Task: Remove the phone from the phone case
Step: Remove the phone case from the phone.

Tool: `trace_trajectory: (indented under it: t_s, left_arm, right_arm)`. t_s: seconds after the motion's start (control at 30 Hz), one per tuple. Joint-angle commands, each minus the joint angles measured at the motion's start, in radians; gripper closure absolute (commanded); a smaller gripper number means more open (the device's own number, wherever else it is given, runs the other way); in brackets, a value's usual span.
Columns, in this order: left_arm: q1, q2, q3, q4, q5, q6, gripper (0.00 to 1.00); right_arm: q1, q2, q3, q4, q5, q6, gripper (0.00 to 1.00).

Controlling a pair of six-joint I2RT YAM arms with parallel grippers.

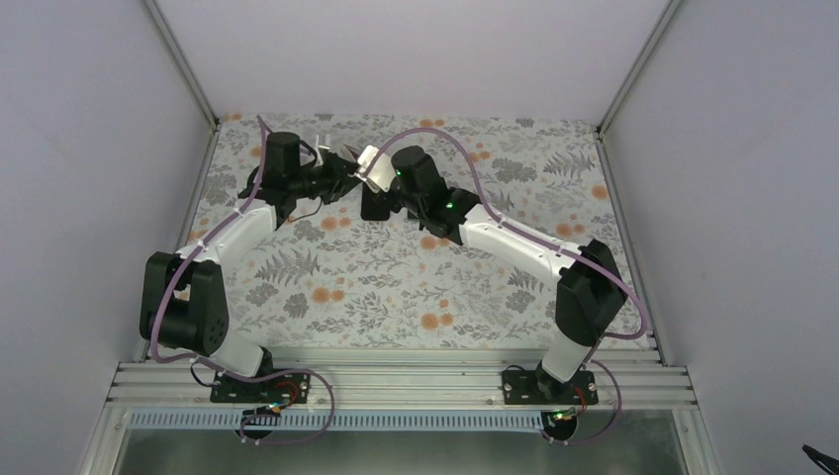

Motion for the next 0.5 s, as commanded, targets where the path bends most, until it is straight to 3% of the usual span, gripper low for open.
trace_trajectory:
  t_s: [0.0, 0.47]
  left_arm:
    - [0.026, -0.026, -0.045, -0.089, -0.006, 0.058, 0.98]
    - [0.027, -0.046, -0.051, -0.095, -0.008, 0.085, 0.98]
  right_arm:
    - [-0.139, -0.113, 0.08, 0.089, 0.246, 0.07, 0.96]
    - [-0.239, -0.111, 0.074, 0.108, 0.243, 0.062, 0.96]
